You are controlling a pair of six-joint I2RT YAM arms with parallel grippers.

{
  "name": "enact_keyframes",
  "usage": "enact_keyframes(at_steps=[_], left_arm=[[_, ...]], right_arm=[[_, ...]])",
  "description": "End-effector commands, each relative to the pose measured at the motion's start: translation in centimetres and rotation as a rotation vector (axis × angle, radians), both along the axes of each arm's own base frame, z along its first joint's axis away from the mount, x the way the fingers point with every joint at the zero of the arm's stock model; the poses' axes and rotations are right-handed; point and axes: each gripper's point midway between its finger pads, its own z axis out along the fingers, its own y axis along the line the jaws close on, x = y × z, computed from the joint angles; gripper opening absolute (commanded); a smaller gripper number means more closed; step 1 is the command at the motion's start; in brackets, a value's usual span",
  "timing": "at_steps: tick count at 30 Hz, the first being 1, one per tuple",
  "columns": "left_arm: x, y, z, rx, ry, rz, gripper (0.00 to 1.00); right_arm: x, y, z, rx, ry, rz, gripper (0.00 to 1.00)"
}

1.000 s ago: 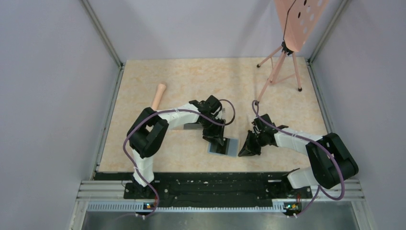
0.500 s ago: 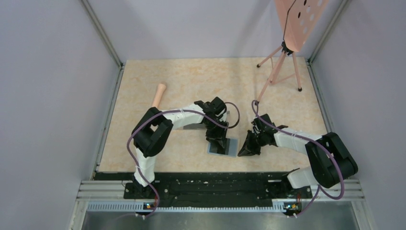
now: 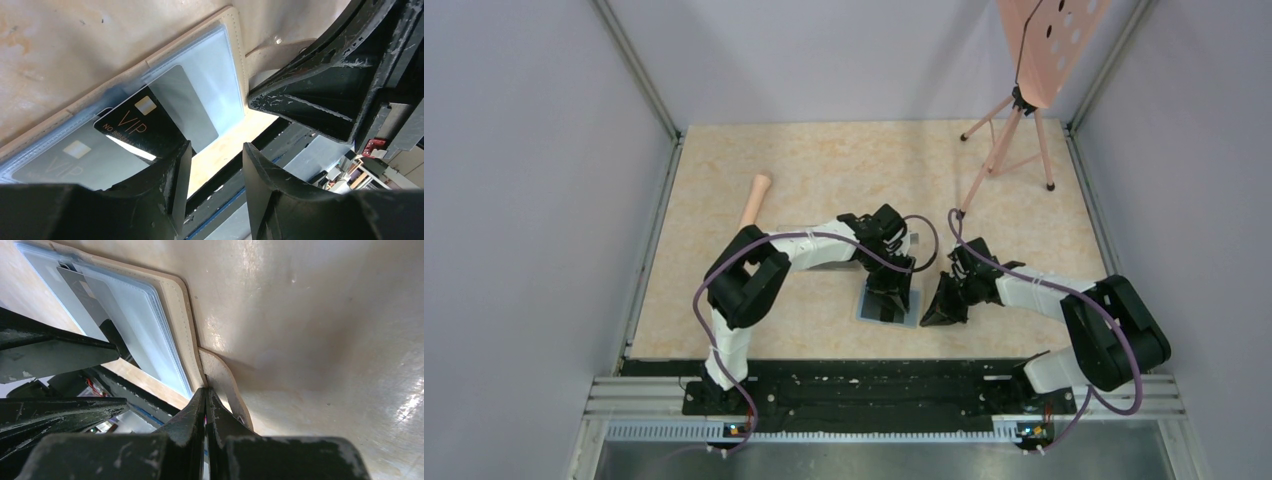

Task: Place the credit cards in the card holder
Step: Insert the credit card into the card holder.

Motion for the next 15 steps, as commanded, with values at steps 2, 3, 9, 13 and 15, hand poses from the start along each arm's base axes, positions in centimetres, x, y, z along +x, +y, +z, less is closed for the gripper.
enact_keyframes(at_steps=[2, 3, 9, 13, 15], left_arm=[[1.7, 0.0, 1.9, 0.013, -0.112, 0.016, 0.50], [2.0, 0.7, 1.9, 0.048, -0.140, 0.029, 0.51], [2.9, 3.9, 0.4, 0.209, -0.200, 0.096, 0.57], [2.3, 3.8, -1.3, 0.229, -0.140, 0.087, 0.57], [2.2, 3.3, -1.8, 0.214, -0.119, 0.078, 0.57]], right_arm=[[0.4, -0.5, -0.7, -0.032, -0.020, 0.002, 0.00], [0.4, -0.5, -0.7, -0.031, -0.020, 0.002, 0.00], [0.4, -0.5, -0.7, -0.029, -0.023, 0.003, 0.00], [0.3, -0.5, -0.8, -0.030, -0.021, 0.004, 0.00], [0.2, -0.5, -0.8, -0.029, -0.019, 0.007, 0.00]])
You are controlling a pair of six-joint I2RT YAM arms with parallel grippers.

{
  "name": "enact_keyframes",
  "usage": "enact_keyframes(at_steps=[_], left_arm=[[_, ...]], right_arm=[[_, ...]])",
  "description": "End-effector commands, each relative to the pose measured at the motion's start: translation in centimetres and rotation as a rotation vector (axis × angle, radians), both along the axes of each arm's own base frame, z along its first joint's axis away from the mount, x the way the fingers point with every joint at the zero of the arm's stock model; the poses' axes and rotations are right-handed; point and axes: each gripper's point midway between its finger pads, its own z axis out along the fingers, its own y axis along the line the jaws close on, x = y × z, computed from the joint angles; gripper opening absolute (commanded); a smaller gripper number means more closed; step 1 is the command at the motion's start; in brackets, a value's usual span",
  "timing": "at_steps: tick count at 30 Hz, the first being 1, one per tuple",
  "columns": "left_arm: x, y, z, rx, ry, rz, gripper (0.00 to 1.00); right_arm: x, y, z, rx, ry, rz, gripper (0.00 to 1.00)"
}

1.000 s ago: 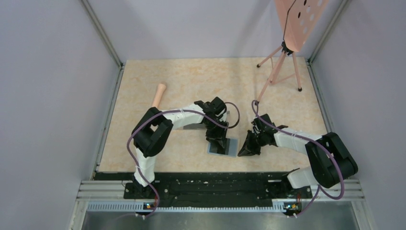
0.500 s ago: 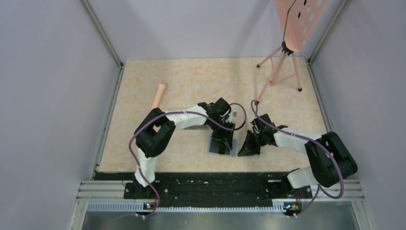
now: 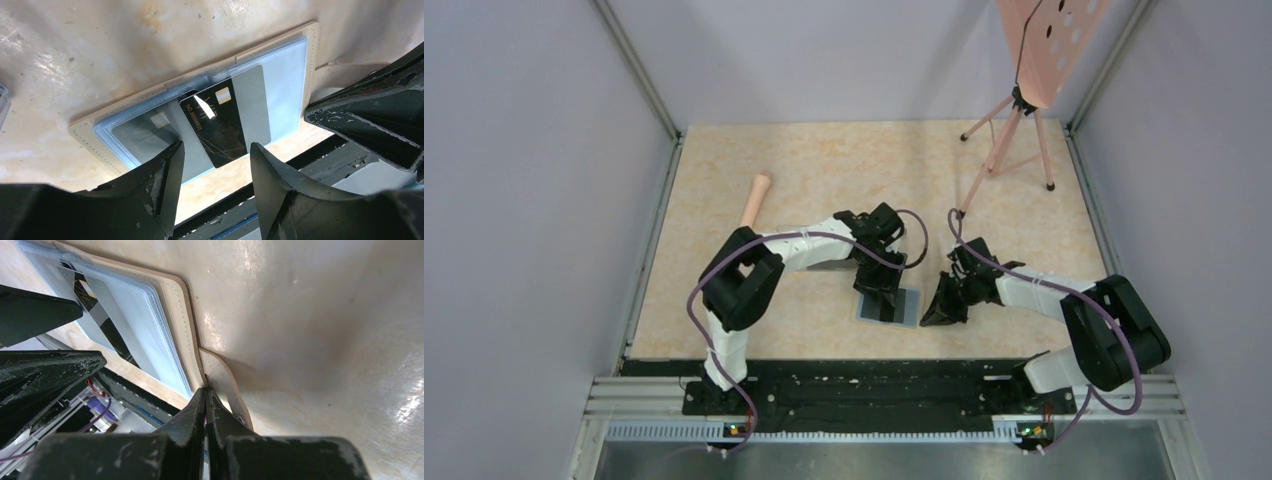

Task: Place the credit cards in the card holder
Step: Insert the credit card into the card holder.

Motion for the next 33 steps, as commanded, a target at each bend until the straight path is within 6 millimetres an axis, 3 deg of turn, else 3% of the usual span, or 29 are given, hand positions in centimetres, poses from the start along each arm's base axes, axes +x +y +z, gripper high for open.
enact_keyframes(at_steps=[1, 11, 16, 19, 23, 27, 30, 33], left_arm=[[-0.2, -0.3, -0.9, 0.003, 0.033, -0.003, 0.56], [-1.0, -4.9, 1.5, -0.192, 0.090, -0.073, 0.46], [-1.2, -5.9, 2.6, -0.241, 0.070, -0.102, 0.45], [-0.8, -5.0, 2.6, -0.194, 0.028, -0.094, 0.45], [0.7, -2.1, 3.1, -0.064, -0.095, -0.056, 0.51], [1.6, 0.5, 5.2, -0.001, -0.213, 0.005, 0.56], [1.7, 2.1, 5.9, 0.008, -0.239, 0.048, 0.61], [0.9, 3.2, 5.2, -0.017, -0.206, 0.073, 0.62]], right_arm=[[0.1, -0.6, -0.9, -0.032, -0.014, 0.001, 0.00], [0.2, -0.4, -0.7, -0.024, -0.013, 0.005, 0.00], [0.2, -0.4, -0.7, -0.022, -0.014, 0.011, 0.00], [0.2, -0.4, -0.5, -0.022, -0.018, 0.009, 0.00], [0.7, -0.8, 0.1, -0.052, -0.047, 0.008, 0.00], [1.6, -1.1, 1.6, -0.076, -0.095, 0.020, 0.00], [2.4, -1.0, 2.8, -0.089, -0.130, 0.041, 0.00], [3.1, -0.4, 3.7, -0.079, -0.159, 0.066, 0.00]])
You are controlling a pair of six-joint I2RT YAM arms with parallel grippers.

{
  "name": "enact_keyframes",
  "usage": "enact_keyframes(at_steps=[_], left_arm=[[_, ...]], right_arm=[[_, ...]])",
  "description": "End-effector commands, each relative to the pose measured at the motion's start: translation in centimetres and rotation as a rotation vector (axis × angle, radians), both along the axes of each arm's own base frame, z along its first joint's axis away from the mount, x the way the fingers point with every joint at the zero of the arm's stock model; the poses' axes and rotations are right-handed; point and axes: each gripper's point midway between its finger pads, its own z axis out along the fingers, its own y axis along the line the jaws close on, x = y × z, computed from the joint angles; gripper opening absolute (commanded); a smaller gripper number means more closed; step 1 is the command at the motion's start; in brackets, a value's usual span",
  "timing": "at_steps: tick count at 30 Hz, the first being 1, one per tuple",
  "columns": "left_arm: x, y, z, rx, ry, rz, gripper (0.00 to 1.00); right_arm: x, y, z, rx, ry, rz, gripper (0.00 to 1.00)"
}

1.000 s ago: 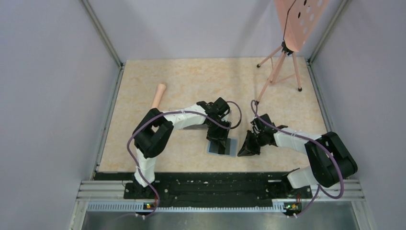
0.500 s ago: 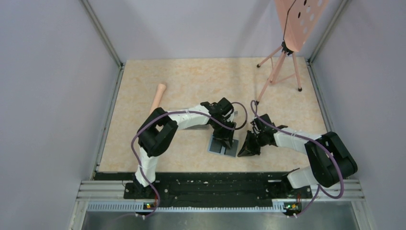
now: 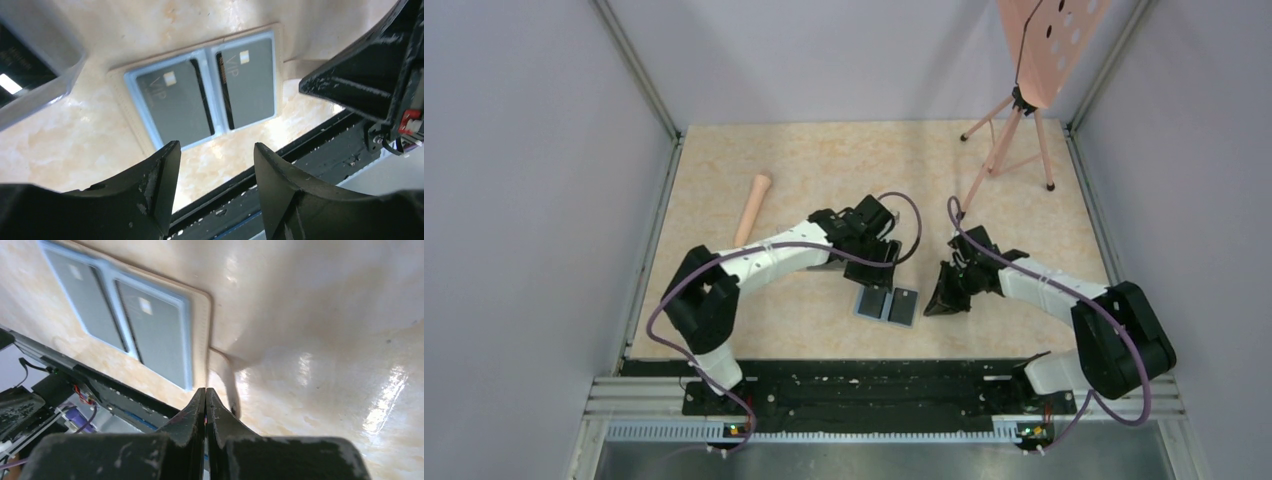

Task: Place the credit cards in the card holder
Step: Insert the credit card into the card holder, then close the card holder at the center of the board.

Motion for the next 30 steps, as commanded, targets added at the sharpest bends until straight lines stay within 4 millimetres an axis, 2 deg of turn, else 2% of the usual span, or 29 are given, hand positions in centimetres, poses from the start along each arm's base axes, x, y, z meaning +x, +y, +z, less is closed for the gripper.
enact_keyframes(at_steps=[1, 4, 7, 13, 19, 22, 25, 30], left_arm=[[-0.3, 2.5, -0.3, -0.009, -0.008, 0.061, 0.62], [-0.5, 3.2, -1.4, -0.069, 0.054, 0.079, 0.61], [0.2, 4.5, -2.5, -0.087, 0.086, 0.118, 0.60], [3.9, 6.5, -3.2, -0.099, 0.069, 0.192, 0.59], [7.9, 6.1, -3.7, -0.097, 0.053, 0.215, 0.58], [9.3, 5.8, -4.0, -0.111, 0.079, 0.227, 0.57], [9.0, 5.2, -3.4, -0.145, 0.104, 0.219, 0.57], [5.6, 5.5, -3.5, -0.208, 0.187, 0.263, 0.58]], right_arm=[[2.0, 0.8, 2.4, 0.000, -0.100, 0.051, 0.00], [2.3, 2.1, 2.9, 0.006, -0.117, 0.096, 0.00], [2.2, 3.5, 3.0, 0.015, -0.120, 0.138, 0.00], [1.8, 5.0, 2.6, 0.023, -0.111, 0.171, 0.00], [2.0, 5.1, 2.2, 0.011, -0.108, 0.174, 0.00], [2.2, 5.4, 2.2, 0.019, -0.104, 0.176, 0.00], [2.3, 5.8, 2.1, 0.032, -0.104, 0.190, 0.00], [2.4, 6.4, 1.5, 0.041, -0.090, 0.205, 0.00]])
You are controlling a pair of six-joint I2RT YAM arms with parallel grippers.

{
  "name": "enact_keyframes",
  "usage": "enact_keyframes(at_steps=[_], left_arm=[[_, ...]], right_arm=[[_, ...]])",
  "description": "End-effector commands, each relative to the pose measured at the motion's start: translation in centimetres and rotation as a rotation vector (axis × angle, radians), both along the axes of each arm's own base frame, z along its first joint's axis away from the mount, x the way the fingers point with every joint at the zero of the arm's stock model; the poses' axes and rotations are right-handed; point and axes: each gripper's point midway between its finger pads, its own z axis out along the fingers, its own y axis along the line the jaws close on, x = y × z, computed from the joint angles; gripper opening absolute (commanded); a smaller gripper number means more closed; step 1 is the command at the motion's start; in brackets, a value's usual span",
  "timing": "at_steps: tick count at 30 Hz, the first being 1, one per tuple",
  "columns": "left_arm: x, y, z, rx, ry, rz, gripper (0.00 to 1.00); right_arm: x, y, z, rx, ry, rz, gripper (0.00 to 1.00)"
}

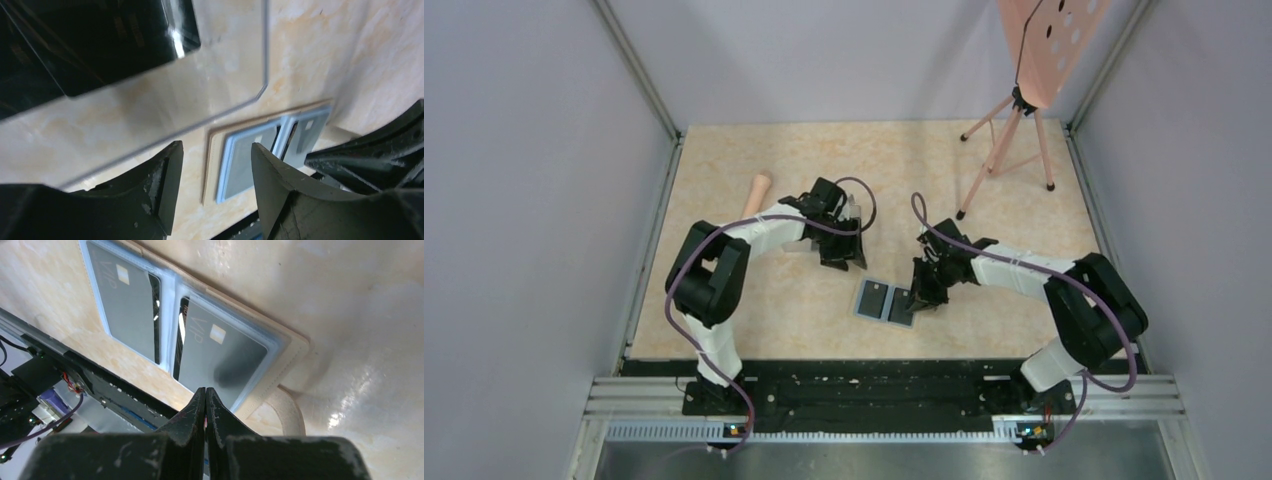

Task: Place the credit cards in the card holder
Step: Close the card holder at the center of the board.

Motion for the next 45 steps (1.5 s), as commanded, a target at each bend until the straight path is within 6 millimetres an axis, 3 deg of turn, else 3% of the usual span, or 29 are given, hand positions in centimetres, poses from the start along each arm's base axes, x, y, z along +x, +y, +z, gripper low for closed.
enact_keyframes(at_steps=[1, 7, 11, 18, 26, 30, 35, 39, 41, 43, 45], left_arm=[[-3.2, -0.1, 0.5, -0.094, 0.071, 0.034, 0.58], [-5.9, 0.8, -1.3, -0.071, 0.118, 0.078, 0.58], [-7.3, -0.1, -1.5, -0.091, 0.152, 0.046, 0.58], [-8.0, -2.7, 0.6, -0.235, 0.189, 0.002, 0.55], [-7.5, -4.1, 5.1, -0.361, 0.112, -0.042, 0.51], [-7.9, -5.1, 5.6, -0.414, 0.140, -0.069, 0.48], [-8.5, -5.3, 4.3, -0.345, 0.147, -0.085, 0.45], [-8.6, -4.5, 2.9, -0.217, 0.122, -0.096, 0.35], [-8.7, -4.4, 2.9, -0.205, 0.116, -0.094, 0.23], [-8.5, -4.0, 3.0, -0.188, 0.098, -0.084, 0.02], [-8.3, -3.5, 3.3, -0.160, 0.074, -0.073, 0.00]], right_arm=[[1.3, 1.8, 0.8, 0.043, -0.045, 0.028, 0.00], [0.7, 1.2, -0.7, 0.013, -0.021, 0.026, 0.00], [0.1, 0.9, -1.4, 0.000, -0.005, 0.026, 0.00], [-0.4, 0.6, -2.4, -0.002, 0.016, 0.017, 0.00], [-0.6, 0.5, -2.7, -0.005, 0.022, 0.017, 0.00], [-0.7, 0.5, -2.8, -0.006, 0.024, 0.022, 0.00], [-0.6, 0.6, -2.7, -0.004, 0.023, 0.023, 0.00], [-0.5, 0.8, -2.4, 0.004, 0.021, 0.026, 0.00], [-0.4, 0.8, -2.2, 0.006, 0.017, 0.029, 0.00], [-0.3, 0.9, -2.0, 0.007, 0.014, 0.031, 0.00], [-0.1, 1.0, -1.7, 0.009, 0.008, 0.033, 0.00]])
